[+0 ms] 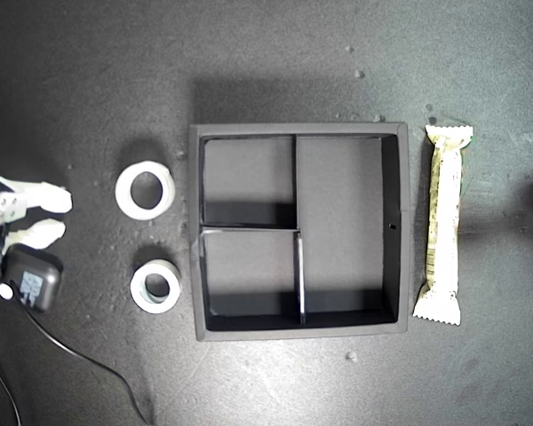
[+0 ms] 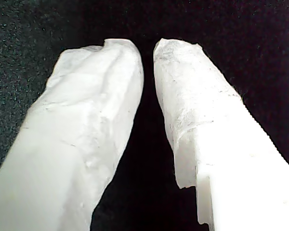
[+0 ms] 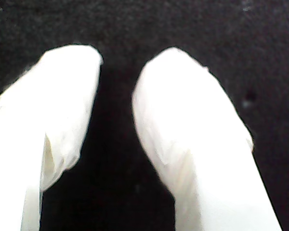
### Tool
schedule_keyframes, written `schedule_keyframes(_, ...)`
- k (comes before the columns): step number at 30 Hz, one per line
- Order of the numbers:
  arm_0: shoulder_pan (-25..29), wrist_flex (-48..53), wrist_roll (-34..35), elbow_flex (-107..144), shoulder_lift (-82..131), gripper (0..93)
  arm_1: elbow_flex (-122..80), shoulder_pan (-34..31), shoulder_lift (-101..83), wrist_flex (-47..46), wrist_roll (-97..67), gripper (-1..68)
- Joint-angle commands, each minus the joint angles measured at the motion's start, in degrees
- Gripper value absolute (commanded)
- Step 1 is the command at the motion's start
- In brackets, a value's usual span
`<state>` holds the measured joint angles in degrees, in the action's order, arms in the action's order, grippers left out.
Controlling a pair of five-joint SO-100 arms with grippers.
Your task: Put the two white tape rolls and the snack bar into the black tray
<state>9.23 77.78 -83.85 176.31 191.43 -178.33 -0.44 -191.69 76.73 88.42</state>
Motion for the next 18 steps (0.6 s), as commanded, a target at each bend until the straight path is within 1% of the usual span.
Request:
schedule_keyframes(1,3.6,0.53,-7.73,3.52,2.46,0.1,-0.7,0.44,-0.26,-0.18,-3.34,-0.2)
schedule_keyframes(3,7.12,0.53,-17.75,3.52,2.46,0.0,-0.7,0.97,-0.26,-1.85,-3.16,-0.2)
schedule_keyframes(4,9.14,0.09,-19.6,3.52,2.46,0.0,-0.7,1.14,-0.26,-3.16,-3.16,-0.3)
schedule_keyframes(5,9.76,-2.02,-16.79,3.52,2.46,0.0,-0.7,1.32,-0.26,-4.83,-2.99,-0.3)
schedule_keyframes(7,9.76,-6.33,-13.8,3.52,2.46,0.0,-0.7,1.49,-0.26,-8.61,-2.99,-0.3)
schedule_keyframes(11,9.05,-16.0,-10.46,3.52,2.46,0.0,-0.7,4.13,-0.26,-14.77,-0.18,-0.3)
schedule_keyframes(13,6.42,-21.01,-8.09,3.43,2.46,0.0,-0.7,5.1,-0.26,-16.7,3.25,-0.3)
schedule_keyframes(14,5.01,-23.91,-5.1,3.16,2.46,-0.1,-0.7,5.8,-0.26,-17.93,4.39,-0.3)
schedule_keyframes(18,0.7,-27.51,4.57,-1.67,2.55,1.2,-0.7,7.38,-0.26,-24.79,5.54,-0.4)
